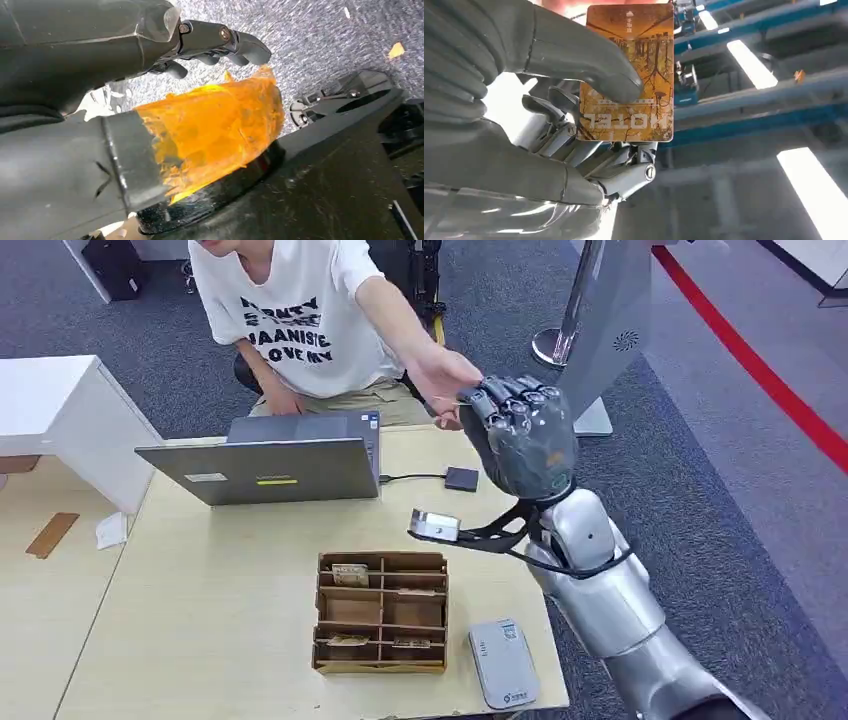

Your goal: Pass the card to the sensor for recognition and then transmit it.

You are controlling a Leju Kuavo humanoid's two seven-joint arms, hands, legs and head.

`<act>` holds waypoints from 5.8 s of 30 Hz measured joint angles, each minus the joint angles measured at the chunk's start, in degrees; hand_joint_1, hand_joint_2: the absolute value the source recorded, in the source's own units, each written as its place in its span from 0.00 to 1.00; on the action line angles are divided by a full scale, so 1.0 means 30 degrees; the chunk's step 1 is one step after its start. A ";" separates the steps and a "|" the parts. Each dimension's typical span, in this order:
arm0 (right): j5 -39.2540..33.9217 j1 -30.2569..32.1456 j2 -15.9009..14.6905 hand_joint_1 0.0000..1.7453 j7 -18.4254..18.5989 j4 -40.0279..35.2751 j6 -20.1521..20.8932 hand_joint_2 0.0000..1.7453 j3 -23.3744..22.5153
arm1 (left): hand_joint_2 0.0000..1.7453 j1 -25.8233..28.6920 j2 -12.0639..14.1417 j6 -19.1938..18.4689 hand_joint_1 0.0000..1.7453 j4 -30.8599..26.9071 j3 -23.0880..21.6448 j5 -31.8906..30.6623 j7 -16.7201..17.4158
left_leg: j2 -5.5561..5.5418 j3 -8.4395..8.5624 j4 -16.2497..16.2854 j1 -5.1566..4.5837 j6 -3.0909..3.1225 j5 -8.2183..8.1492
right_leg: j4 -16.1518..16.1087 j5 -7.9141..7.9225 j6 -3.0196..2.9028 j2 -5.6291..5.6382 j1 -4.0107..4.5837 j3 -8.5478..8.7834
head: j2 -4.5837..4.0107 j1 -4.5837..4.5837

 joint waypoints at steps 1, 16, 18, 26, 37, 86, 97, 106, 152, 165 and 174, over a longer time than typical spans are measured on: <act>0.0363 -0.0492 0.0000 1.00 0.0015 0.0584 -0.0096 1.00 0.0236 | 0.00 -0.0029 0.0000 -0.0030 0.00 0.0000 -0.0007 -0.0066 0.0015 | -0.0001 -0.0002 0.0000 0.0000 -0.0001 0.0001 | 0.0000 0.0000 0.0000 0.0000 0.0000 -0.0003 | 0.0000 0.0008; 0.2234 -0.3556 0.0058 0.00 0.1180 0.6648 -0.0481 1.00 0.3097 | 0.00 -0.0195 -0.0007 -0.0190 0.00 0.0000 -0.0007 -0.0183 0.0044 | -0.0018 -0.0022 0.0003 -0.0001 0.0004 -0.0003 | -0.0019 0.0000 0.0002 -0.0005 -0.0002 -0.0004 | 0.0000 0.0001; 0.2277 -0.3601 0.0066 0.00 0.1275 0.7115 -0.0481 1.00 0.3324 | 0.00 -0.0189 -0.0007 -0.0190 0.00 0.0000 -0.0007 -0.0154 0.0044 | -0.0022 -0.0027 0.0003 -0.0002 0.0004 -0.0003 | -0.0019 0.0000 0.0002 -0.0006 -0.0002 -0.0007 | 0.0000 -0.0007; 0.2277 -0.3658 0.0087 0.00 0.1297 0.7779 -0.0481 1.00 0.3747 | 0.00 -0.0188 -0.0007 -0.0182 0.00 0.0000 -0.0007 -0.0131 0.0044 | -0.0019 -0.0025 0.0003 -0.0002 0.0004 -0.0003 | -0.0019 0.0000 0.0002 -0.0005 -0.0002 -0.0007 | 0.0000 0.0001; 0.0805 -0.2748 0.0087 0.00 0.1275 0.7494 -0.0977 0.00 0.3878 | 0.00 -0.0138 -0.0007 -0.0066 0.00 0.0000 -0.0007 0.0182 -0.0022 | -0.0018 -0.0027 0.0003 -0.0002 0.0005 -0.0004 | -0.0020 0.0000 0.0002 -0.0004 -0.0002 -0.0013 | 0.0000 0.0000; -3.4792 1.2057 0.0379 0.00 0.0292 -0.8607 1.7537 1.00 -0.0297 | 0.00 0.1362 0.0168 0.1100 0.00 0.0000 0.1610 0.4575 -0.1333 | -0.0025 -0.0052 -0.0011 -0.0007 0.0016 -0.0055 | -0.0048 -0.0056 0.0028 -0.0014 -0.0009 -0.0033 | 0.0000 0.0001; -2.5103 1.2045 -0.0270 0.00 -0.1698 -0.8628 1.4211 1.00 0.0221 | 0.00 0.1370 0.0175 0.1071 0.00 0.0000 0.1610 0.5114 -0.1501 | -0.0025 -0.0053 -0.0011 -0.0006 0.0016 -0.0055 | -0.0048 -0.0056 0.0028 -0.0014 -0.0010 -0.0032 | 0.0000 0.0001; -1.6941 1.2051 -0.0576 0.00 -0.2491 -0.9015 0.8902 1.00 0.1977 | 0.00 0.1365 0.0160 0.1180 0.00 0.0000 0.1610 0.5129 -0.1501 | -0.0024 -0.0052 -0.0012 -0.0006 0.0015 -0.0055 | -0.0048 -0.0057 0.0027 -0.0013 -0.0007 -0.0033 | 0.0000 0.0001; -0.6138 1.0161 -0.2062 1.00 0.1275 -0.6443 0.2615 1.00 0.5699 | 0.00 0.1325 0.0131 0.1231 0.00 0.0000 0.1421 0.5245 -0.1319 | -0.0025 -0.0051 -0.0011 -0.0006 0.0016 -0.0054 | -0.0048 -0.0055 0.0030 -0.0014 -0.0009 -0.0028 | 0.0000 -0.0007; -0.4317 0.9798 -0.2193 0.41 0.2404 -0.5627 0.2389 1.00 0.5823 | 0.00 0.1316 0.0087 0.1231 0.00 0.0000 0.1413 0.5456 -0.1260 | -0.0025 -0.0050 -0.0011 -0.0005 0.0016 -0.0053 | -0.0048 -0.0054 0.0030 -0.0014 -0.0009 -0.0027 | 0.0000 0.0000; -0.3275 0.9407 -0.2193 0.38 0.3300 -0.4622 0.2855 1.00 0.6085 | 0.00 0.1301 0.0087 0.1231 0.00 0.0000 0.1413 0.5727 -0.1202 | -0.0025 -0.0052 -0.0011 -0.0005 0.0016 -0.0054 | -0.0048 -0.0055 0.0030 -0.0015 -0.0009 -0.0027 | 0.0000 0.0001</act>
